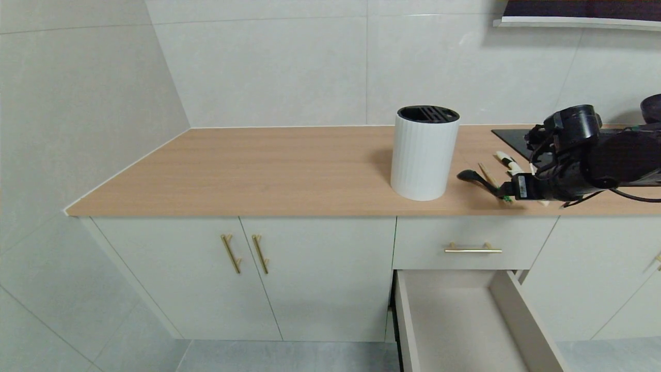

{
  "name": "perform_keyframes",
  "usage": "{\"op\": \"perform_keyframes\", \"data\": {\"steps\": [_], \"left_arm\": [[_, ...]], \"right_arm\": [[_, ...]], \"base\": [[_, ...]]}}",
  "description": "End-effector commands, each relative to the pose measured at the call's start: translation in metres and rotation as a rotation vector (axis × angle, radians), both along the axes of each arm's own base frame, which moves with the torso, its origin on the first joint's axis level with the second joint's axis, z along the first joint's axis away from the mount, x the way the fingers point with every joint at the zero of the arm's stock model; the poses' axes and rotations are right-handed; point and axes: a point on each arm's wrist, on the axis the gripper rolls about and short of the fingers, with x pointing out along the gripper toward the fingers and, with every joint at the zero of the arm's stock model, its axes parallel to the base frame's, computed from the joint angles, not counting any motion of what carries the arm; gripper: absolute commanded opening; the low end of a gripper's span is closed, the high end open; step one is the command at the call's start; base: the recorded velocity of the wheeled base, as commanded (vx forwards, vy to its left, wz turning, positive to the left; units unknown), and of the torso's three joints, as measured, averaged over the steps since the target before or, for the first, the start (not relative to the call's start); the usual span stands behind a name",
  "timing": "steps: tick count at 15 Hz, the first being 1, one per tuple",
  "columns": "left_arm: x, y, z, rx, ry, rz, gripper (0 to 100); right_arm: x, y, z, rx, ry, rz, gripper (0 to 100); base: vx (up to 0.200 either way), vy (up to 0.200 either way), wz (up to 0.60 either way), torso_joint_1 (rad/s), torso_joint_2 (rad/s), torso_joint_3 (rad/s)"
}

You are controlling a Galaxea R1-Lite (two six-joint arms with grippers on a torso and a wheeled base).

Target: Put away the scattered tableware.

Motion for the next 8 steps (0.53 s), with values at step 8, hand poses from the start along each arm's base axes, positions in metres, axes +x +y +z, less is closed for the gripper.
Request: {"op": "perform_keyframes", "data": {"steps": [8], "left_arm": [[0.000,0.000,0.000,0.000,0.000,0.001,100]], "right_arm": [[0.034,-0.002,-0.036,-0.003,-0.003,-0.003,100]], "base": [[0.000,0.000,0.00,0.000,0.00,0.000]]}}
